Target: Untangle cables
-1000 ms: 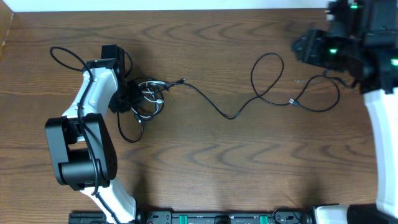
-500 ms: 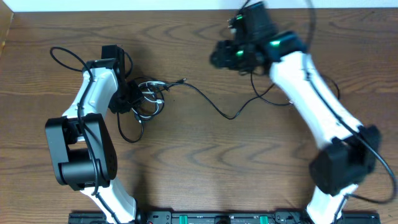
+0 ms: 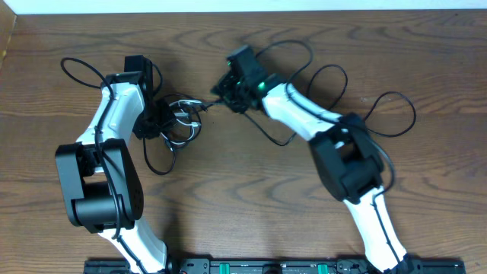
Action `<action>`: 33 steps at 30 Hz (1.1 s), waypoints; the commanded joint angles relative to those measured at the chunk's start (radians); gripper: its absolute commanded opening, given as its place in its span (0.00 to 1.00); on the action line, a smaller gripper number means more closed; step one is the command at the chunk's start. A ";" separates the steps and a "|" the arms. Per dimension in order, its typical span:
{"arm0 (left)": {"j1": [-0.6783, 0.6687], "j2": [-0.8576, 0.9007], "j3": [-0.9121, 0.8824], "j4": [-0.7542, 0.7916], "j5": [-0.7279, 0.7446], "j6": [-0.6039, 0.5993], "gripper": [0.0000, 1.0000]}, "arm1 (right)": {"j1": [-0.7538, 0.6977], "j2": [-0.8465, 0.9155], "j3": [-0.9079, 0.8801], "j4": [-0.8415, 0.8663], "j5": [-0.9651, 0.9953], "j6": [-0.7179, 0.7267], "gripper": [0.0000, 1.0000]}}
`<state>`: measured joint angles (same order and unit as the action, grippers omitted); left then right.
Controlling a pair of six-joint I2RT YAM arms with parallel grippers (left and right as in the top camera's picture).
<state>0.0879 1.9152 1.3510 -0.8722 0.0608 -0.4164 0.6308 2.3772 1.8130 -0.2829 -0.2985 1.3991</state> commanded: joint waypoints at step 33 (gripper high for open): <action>-0.002 0.009 -0.007 -0.005 0.006 -0.008 0.25 | -0.109 -0.126 0.031 -0.143 -0.264 -1.060 0.38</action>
<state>0.0879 1.9156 1.3510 -0.8738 0.0692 -0.4191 0.5373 2.3157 1.8206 -0.3847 -0.4736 0.6243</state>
